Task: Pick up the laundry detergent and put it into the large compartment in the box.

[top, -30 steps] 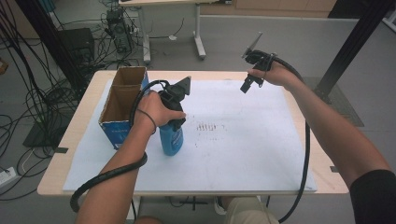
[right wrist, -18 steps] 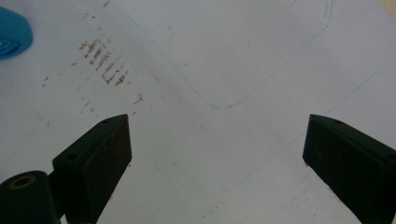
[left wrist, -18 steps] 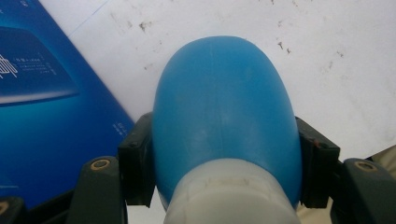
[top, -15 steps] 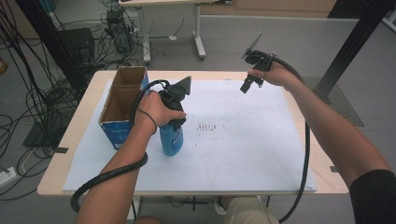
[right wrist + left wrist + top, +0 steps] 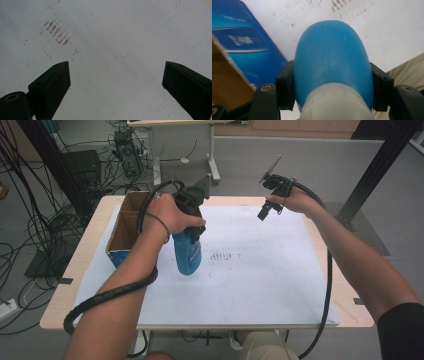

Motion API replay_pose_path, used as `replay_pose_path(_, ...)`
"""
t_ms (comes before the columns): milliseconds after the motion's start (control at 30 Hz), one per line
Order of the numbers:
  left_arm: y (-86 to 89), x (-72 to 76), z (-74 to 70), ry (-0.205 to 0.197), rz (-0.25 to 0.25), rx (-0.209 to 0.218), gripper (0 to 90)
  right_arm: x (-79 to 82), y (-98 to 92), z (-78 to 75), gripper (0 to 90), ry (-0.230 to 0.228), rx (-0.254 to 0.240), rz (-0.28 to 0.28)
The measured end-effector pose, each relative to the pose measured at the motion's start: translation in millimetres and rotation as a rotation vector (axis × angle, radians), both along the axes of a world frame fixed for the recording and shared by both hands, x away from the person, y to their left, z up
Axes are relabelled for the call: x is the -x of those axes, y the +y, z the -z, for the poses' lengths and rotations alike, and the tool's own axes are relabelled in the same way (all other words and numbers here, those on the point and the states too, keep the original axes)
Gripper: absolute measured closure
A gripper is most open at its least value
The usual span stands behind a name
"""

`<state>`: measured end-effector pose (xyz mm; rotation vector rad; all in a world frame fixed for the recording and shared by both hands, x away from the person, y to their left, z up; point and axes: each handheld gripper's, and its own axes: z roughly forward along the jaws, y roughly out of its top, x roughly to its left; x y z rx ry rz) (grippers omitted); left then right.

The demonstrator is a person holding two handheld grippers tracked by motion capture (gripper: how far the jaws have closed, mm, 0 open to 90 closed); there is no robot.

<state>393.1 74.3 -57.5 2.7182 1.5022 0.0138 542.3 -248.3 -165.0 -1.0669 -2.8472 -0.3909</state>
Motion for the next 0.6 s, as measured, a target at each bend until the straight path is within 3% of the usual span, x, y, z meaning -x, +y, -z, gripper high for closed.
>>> replay_pose_path(100,6.1,-4.5,-30.4,-0.017,-0.03,0.008,37.1,0.8,-1.3,-0.8,8.1,0.001,0.002,0.002)
replay_pose_path(300,13.0,-13.1,-83.3,-0.059,-0.093,-0.036,37.1,2.7,-3.6,-2.8,8.1,0.003,0.004,0.008)
replay_pose_path(433,31.9,-20.9,-110.2,-0.074,-0.174,-0.028,37.1,4.7,-2.9,-4.7,8.6,-0.001,-0.003,0.005)
replay_pose_path(600,56.6,-27.9,-132.5,-0.084,-0.268,-0.024,37.1,5.1,-2.7,-5.8,8.8,-0.001,-0.009,0.004)
